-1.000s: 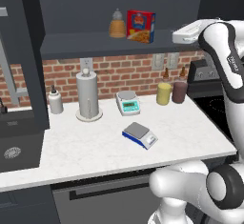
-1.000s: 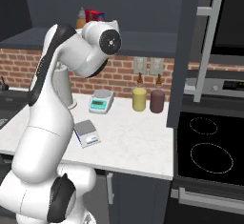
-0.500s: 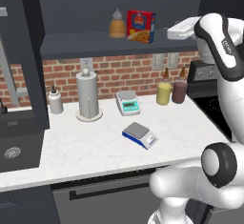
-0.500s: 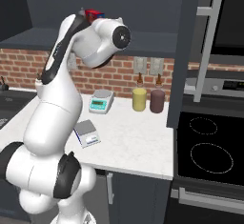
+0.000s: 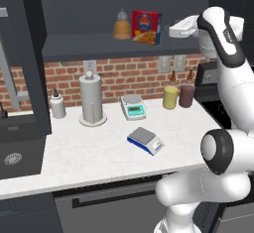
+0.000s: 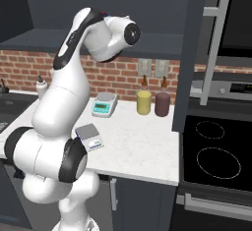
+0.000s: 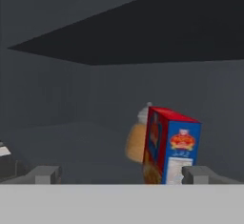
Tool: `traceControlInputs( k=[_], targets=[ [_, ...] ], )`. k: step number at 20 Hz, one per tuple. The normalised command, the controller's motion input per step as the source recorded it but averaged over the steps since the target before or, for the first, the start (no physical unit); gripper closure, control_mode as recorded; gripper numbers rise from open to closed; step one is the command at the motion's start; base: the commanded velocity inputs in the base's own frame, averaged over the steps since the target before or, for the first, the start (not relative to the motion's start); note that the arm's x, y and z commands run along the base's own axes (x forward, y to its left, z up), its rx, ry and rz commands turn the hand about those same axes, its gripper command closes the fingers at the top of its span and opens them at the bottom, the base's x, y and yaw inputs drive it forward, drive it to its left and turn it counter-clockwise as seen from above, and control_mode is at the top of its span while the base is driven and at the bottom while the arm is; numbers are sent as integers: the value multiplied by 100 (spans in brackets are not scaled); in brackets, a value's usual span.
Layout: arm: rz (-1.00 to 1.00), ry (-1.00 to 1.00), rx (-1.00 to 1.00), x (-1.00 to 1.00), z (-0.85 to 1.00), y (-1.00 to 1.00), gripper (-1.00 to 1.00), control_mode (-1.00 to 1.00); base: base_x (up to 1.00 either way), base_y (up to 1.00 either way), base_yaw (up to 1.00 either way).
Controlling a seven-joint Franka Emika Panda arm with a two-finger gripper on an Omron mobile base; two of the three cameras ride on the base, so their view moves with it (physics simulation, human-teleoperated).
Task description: Pick the boxed food and place it on the digital scale for weighing, and close the cabinet.
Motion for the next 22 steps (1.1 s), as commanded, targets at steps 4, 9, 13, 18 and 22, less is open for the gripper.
traceControlInputs(
  k=[4, 9, 13, 18, 22],
  targets=[
    [4, 0, 0, 32, 0, 0, -100, -100, 0, 0, 0],
    [3, 0, 0, 17, 0, 0, -100, -100, 0, 0, 0],
    [3, 0, 0, 9, 0, 0, -100, -100, 0, 0, 0],
    [4, 0, 0, 2, 0, 0, -100, -100, 0, 0, 0],
    [4, 0, 0, 0, 0, 0, -100, -100, 0, 0, 0]
  ],
)
